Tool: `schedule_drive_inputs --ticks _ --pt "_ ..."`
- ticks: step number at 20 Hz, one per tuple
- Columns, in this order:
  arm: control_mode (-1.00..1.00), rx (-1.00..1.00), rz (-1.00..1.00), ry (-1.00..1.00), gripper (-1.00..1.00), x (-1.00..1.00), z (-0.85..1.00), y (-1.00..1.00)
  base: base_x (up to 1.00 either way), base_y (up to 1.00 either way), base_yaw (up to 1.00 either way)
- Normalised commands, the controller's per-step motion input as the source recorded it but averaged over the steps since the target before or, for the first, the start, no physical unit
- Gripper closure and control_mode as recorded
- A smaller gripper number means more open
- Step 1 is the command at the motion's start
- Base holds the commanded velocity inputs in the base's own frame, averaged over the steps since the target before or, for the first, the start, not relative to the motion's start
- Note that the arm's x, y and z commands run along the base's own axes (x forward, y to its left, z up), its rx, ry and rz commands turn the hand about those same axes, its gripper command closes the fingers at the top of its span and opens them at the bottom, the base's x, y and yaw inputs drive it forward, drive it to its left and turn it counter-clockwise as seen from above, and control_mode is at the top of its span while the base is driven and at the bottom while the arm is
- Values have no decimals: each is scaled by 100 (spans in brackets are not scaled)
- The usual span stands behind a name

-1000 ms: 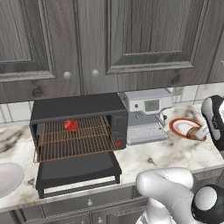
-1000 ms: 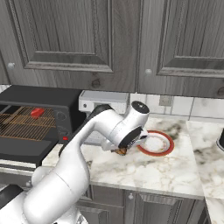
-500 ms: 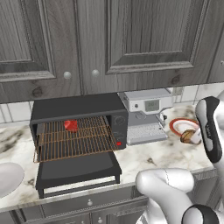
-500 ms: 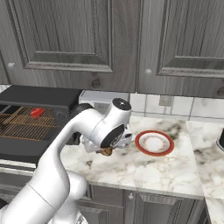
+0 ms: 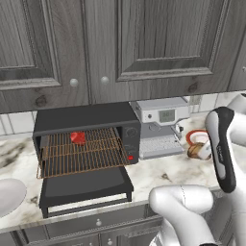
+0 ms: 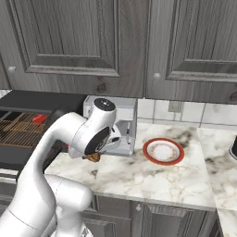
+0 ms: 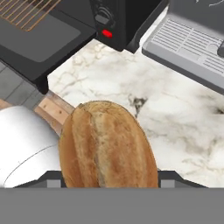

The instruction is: Open the toaster oven door. Place the bread on the top rack in the toaster oven and place the steak on the bottom rack.

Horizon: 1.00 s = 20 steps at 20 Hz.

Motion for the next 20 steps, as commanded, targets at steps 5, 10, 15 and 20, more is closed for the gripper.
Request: schedule_drive_inputs --ticks 5,10,15,20 --pt "-100 0 0 0 100 -20 20 54 0 0 0" --pt "-100 -1 0 -2 100 -11 10 59 0 0 0" --pt "-100 -2 0 -3 100 -5 10 60 0 0 0" --pt "-100 -4 0 -2 100 -2 5 63 0 0 0"
